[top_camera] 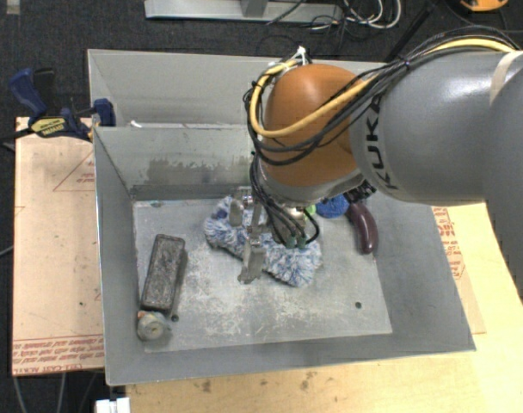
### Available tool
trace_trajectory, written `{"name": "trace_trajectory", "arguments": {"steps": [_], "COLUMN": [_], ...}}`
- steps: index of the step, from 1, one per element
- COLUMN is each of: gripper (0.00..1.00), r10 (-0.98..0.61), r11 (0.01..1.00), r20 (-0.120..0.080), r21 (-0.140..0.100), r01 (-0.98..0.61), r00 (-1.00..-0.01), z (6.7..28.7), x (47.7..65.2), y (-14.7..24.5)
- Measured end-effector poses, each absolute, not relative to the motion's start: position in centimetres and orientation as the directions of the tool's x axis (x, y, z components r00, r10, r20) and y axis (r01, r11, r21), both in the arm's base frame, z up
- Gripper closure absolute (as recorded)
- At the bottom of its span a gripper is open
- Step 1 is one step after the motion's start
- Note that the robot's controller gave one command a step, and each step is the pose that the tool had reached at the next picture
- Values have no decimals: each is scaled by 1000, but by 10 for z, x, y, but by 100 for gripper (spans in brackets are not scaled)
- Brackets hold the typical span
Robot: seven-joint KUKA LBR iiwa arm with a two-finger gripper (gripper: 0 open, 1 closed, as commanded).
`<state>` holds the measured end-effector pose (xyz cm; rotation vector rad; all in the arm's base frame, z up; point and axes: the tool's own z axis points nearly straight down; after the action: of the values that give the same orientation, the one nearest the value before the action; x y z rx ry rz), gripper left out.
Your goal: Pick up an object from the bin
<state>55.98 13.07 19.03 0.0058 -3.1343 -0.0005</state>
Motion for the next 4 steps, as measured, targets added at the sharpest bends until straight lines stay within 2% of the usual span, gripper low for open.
{"name": "trace_trajectory", "arguments": {"steps": [1, 2, 3, 4], "gripper": [0, 0, 0, 100], "r10": [-1, -6, -86, 119], "r11": [1000, 1000, 996, 993], "r20": [0, -10, -5, -2], "r21": [2, 4, 1, 2], "r01": [-1, -6, -86, 119], "r00": [-1000, -1000, -996, -993], "z": [195, 156, 111, 93], "x": [561, 568, 596, 594], "y": [130, 111, 103, 97]}}
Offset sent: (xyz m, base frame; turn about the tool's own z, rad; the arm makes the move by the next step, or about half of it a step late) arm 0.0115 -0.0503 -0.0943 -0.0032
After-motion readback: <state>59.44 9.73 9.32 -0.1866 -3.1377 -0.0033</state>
